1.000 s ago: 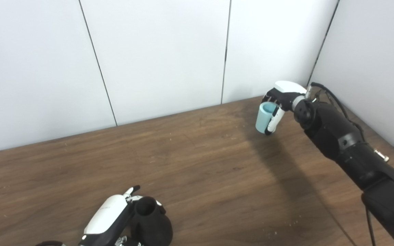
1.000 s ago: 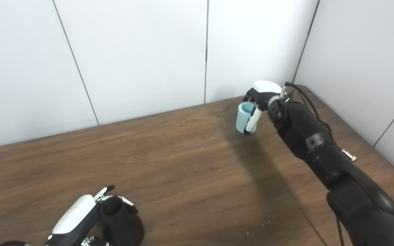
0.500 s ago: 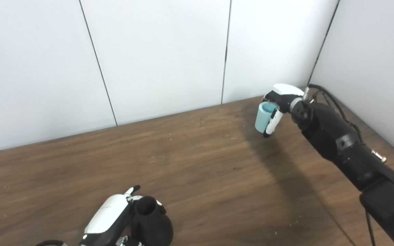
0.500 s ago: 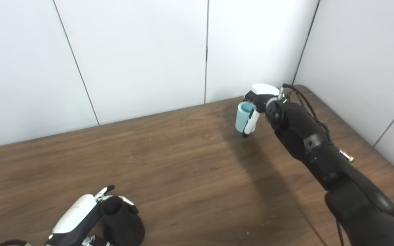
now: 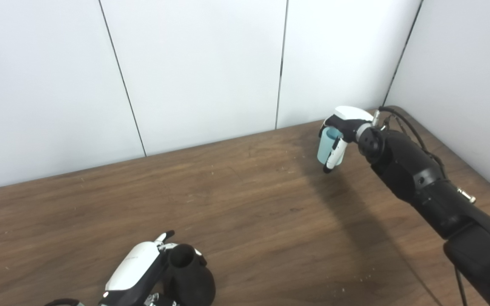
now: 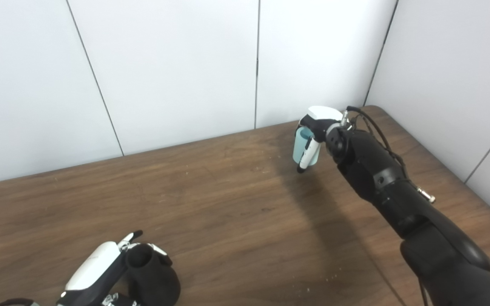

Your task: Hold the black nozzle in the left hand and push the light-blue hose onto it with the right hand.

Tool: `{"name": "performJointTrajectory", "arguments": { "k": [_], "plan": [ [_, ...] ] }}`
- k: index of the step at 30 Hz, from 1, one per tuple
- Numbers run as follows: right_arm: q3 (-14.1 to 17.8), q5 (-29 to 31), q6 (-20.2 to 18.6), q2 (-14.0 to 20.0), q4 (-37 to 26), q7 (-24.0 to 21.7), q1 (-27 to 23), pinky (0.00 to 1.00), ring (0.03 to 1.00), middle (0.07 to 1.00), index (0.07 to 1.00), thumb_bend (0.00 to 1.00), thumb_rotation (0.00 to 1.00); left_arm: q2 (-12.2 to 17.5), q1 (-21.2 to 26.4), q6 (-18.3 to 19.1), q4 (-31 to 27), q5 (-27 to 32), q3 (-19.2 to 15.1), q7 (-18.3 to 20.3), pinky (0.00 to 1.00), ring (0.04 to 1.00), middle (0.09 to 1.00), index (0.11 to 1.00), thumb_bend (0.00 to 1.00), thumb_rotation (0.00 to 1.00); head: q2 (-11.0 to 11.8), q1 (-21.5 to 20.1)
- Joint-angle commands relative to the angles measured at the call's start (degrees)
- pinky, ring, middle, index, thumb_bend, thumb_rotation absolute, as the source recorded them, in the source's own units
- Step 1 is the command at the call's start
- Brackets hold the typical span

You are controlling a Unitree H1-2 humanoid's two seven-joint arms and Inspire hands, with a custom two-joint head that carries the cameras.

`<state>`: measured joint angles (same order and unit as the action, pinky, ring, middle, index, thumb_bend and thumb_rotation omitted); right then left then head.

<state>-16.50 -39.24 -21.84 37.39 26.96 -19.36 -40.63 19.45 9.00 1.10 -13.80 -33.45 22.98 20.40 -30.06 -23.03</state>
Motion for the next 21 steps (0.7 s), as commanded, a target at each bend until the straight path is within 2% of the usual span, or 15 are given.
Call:
{"name": "performJointTrajectory", "arguments": {
  "k": [1,7,10,21],
  "plan": [
    [0.9,-0.3,1.0,1.9,-2.0,1.7,-2.7,0.62,0.688,0.704,0.704,0.87,0.03,1.1,-1.8,2.2,1.4,-1.0,1.1,3.0,1.0,0.723,0.508,0.463,0.52,0.0,-0.1,0.0],
    [1.0,0.0,1.5,1.7,-1.2,1.9,-2.9,0.62,0.683,0.702,0.703,0.87,0.03,1.3,-1.8,2.5,1.0,-0.8,1.1,3.4,1.0,0.723,0.508,0.463,0.52,0.0,-0.2,0.1],
    [0.9,-0.3,1.4,1.8,-1.2,2.0,-2.7,0.68,0.675,0.697,0.7,0.87,0.02,1.5,-1.7,2.8,0.7,-0.8,1.2,3.8,1.0,0.723,0.507,0.464,0.52,0.0,-0.4,0.1],
    [0.4,-1.5,0.8,2.1,-1.5,1.8,-2.7,0.58,0.6,0.671,0.669,0.82,0.0,1.6,-1.5,3.0,0.6,-1.0,1.4,4.3,1.0,0.723,0.509,0.462,0.52,0.0,-0.6,0.0]
  ]
}}
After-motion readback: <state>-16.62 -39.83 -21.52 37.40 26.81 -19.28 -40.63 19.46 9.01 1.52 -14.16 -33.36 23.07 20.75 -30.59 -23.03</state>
